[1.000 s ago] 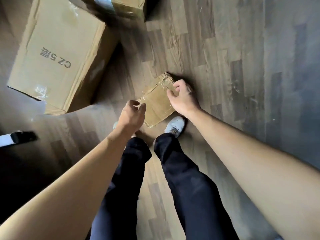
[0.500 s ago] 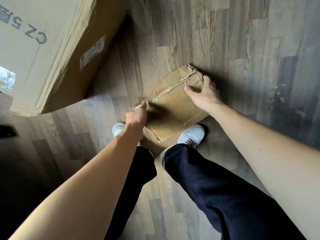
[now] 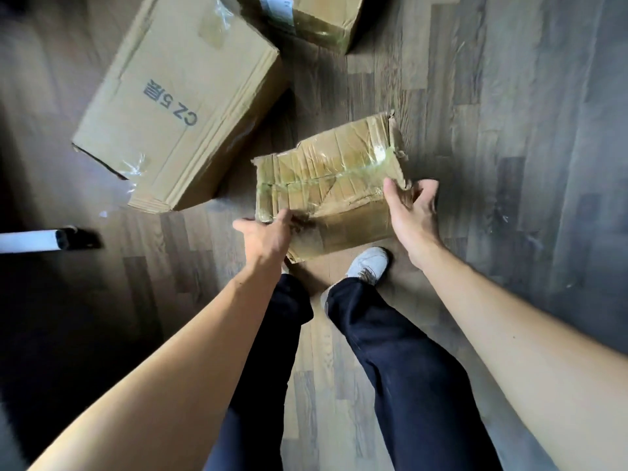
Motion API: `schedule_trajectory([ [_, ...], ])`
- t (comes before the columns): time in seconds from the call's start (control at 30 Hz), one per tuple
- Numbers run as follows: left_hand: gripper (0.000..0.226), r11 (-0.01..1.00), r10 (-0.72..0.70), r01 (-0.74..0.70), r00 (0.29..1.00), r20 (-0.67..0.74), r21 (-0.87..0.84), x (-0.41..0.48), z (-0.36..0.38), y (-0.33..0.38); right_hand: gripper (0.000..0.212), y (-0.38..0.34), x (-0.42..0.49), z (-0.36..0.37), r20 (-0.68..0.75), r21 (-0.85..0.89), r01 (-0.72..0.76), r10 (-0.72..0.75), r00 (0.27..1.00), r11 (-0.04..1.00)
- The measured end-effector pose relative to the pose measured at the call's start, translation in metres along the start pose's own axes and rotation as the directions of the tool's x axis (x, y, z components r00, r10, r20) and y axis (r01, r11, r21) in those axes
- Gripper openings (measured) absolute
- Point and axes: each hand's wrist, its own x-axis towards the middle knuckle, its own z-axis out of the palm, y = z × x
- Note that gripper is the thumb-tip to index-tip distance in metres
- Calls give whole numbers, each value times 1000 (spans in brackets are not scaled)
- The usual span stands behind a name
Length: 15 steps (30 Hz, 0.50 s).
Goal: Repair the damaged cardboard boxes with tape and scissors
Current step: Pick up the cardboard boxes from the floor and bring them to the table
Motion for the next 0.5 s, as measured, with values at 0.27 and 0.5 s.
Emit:
schedule_trajectory([
  [0.27,45,981,188,-183,979,76,-68,-135,-88,53,55,-97,-106,-90,-60,53,118,-114,992,992],
  [0.5,35,911,400,-400,916,-23,-104,-243,-163,69,49,-150,-193,-143,25,55,301,-302,953,952],
])
